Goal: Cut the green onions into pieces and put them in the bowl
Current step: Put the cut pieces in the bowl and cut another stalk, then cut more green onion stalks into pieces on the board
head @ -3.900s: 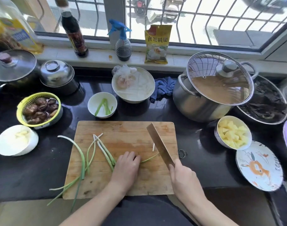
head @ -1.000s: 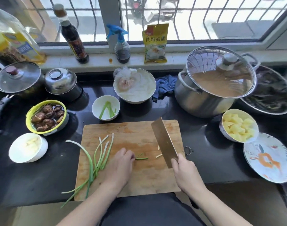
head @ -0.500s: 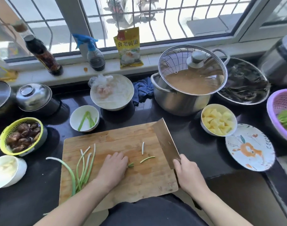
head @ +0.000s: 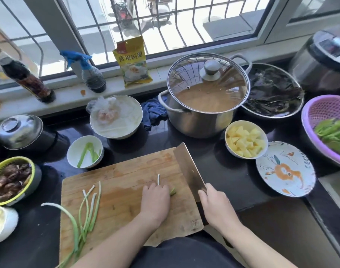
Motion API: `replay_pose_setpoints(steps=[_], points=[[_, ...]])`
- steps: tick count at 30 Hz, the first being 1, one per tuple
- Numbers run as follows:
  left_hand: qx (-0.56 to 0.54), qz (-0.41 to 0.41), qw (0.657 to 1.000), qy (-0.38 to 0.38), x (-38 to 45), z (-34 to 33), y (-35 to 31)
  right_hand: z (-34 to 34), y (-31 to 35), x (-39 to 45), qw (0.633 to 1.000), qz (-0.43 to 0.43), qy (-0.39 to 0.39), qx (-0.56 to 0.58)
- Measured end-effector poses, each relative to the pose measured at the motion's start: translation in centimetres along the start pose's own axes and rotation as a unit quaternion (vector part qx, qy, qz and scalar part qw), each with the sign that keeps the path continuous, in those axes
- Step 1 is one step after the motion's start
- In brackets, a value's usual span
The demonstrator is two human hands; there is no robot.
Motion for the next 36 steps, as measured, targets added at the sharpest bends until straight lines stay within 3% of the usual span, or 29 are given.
replay_pose_setpoints(steps=[6,9,14,17,20,24,27,32,36], points=[[-0.218,0.143,0.964,-0.058,2.1,1.6,4.4,0.2,-0.1,0.7,1.0,0.0,0.001,-0.007],[-0.181,0.148,0.972,-0.024,3.4,1.2,4.3,0.3,0.1,0.8,1.0,0.004,0.005,-0.015],[-0.032,0.084,0.996,0.003,3.4,0.7,2.2,0.1,1.2,1.2,1.0,0.016,0.015,-0.007],[-0.073,0.073,0.995,0.002,2.1,1.1,4.2,-0.7,2.8,1.8,0.999,0.033,0.027,-0.003],[-0.182,0.134,0.974,-0.036,0.5,3.7,11.2,-2.2,5.3,2.5,0.997,0.06,0.042,-0.013],[-0.132,0.238,0.957,-0.102,0.8,9.6,22.7,-4.2,8.5,2.6,0.993,0.093,0.06,-0.037],[-0.117,0.296,0.946,-0.057,2.8,11.6,28.1,-5.5,9.9,2.3,0.991,0.104,0.068,-0.047],[-0.132,0.291,0.947,0.027,4.6,10.6,29.6,-6.9,10.7,1.9,0.992,0.096,0.056,-0.061],[-0.266,0.271,0.919,-0.108,0.5,10.8,29.4,-7.6,10.3,1.9,0.994,0.081,0.046,-0.05]])
Point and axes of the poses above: each hand's wrist, its own x-axis towards the middle knuckle, its own z-axis out of the back of the hand, y = z × x, the point moved 7 cm from there along x, towards the middle knuckle, and after that the axes turned 7 degrees about y, right-handed, at the moved point
